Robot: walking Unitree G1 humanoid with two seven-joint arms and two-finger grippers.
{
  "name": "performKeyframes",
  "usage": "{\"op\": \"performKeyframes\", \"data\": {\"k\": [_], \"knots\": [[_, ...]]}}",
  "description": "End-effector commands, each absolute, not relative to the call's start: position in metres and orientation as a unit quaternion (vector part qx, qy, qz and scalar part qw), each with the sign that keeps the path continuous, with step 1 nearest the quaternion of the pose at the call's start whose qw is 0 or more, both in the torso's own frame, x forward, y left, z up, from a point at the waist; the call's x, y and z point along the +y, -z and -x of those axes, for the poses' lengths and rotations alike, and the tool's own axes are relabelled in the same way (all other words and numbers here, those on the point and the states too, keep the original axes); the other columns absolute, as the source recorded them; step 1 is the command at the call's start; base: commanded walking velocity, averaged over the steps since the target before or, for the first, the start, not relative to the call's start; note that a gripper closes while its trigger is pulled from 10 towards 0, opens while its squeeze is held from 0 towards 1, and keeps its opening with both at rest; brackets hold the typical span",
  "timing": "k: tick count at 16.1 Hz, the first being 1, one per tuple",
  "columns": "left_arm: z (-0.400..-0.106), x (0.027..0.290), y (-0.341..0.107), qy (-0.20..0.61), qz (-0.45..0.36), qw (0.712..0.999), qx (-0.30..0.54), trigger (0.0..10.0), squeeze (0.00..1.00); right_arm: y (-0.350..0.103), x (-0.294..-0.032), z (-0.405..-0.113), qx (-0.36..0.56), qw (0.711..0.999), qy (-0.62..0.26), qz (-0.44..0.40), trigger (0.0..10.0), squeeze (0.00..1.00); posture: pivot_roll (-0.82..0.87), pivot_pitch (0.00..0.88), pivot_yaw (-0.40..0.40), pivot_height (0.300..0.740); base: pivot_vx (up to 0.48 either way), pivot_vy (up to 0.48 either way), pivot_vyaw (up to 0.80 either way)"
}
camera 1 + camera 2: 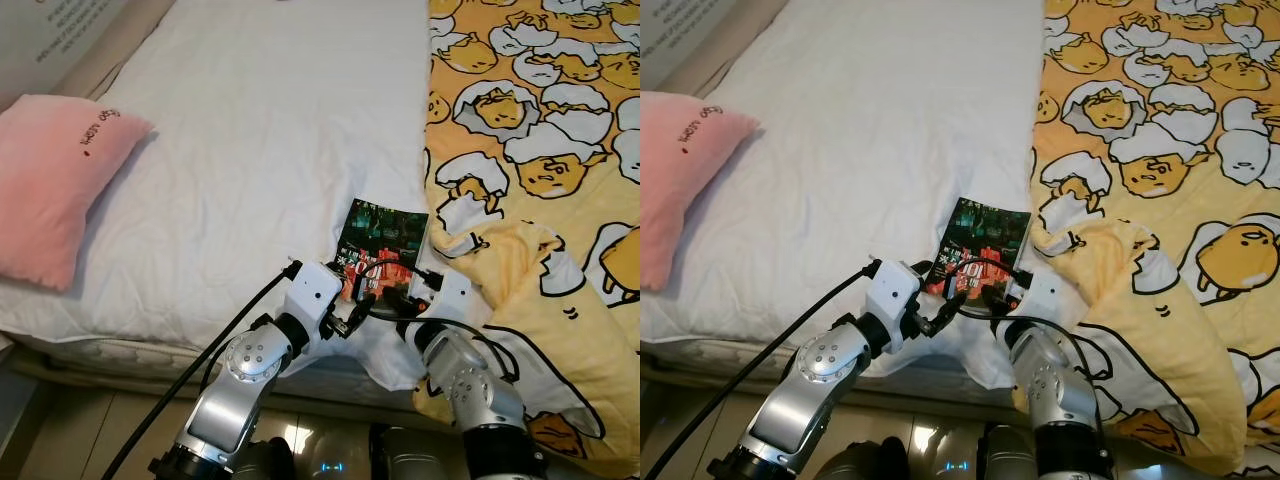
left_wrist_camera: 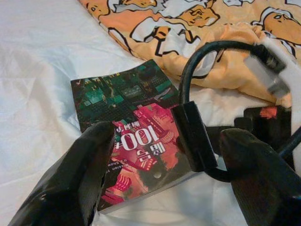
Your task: Clean up the room
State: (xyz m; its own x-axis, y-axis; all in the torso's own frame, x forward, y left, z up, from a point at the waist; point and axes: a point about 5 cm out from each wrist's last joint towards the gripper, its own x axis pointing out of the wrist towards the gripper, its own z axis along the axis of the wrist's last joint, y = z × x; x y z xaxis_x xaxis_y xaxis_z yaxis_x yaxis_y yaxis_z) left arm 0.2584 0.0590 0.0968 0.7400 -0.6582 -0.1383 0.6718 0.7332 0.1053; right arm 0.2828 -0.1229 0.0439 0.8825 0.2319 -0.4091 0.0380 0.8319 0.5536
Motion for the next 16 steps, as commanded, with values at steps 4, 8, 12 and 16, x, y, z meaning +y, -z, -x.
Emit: {"op": "performKeyframes", "data": {"k": [4,8,12,16], "knots": [[-0.268,0.068,-0.091,0.308,-0.036,0.948,0.073,10.0,0.00,-0.070,-0.082,-0.274,0.169,0.953,-0.131,-0.215,0.0,0.00,-0.13,0.138,0.060,0.740,0.000,0.000,0.00],[-0.293,0.093,-0.091,0.195,0.036,0.977,0.073,10.0,0.00,-0.099,-0.105,-0.287,0.078,0.985,-0.100,-0.115,0.0,0.00,-0.15,0.082,0.058,0.740,0.000,0.000,0.00],[-0.314,0.116,-0.108,0.111,0.075,0.991,0.019,10.0,0.00,-0.107,-0.151,-0.282,0.017,1.000,0.005,0.000,0.0,0.00,-0.16,0.000,0.060,0.740,0.000,0.240,0.00],[-0.310,0.129,-0.129,0.086,0.059,0.993,-0.048,10.0,0.00,-0.101,-0.172,-0.267,0.002,0.999,0.017,0.045,0.0,0.00,-0.16,0.000,0.073,0.740,0.000,0.451,0.00]]}}
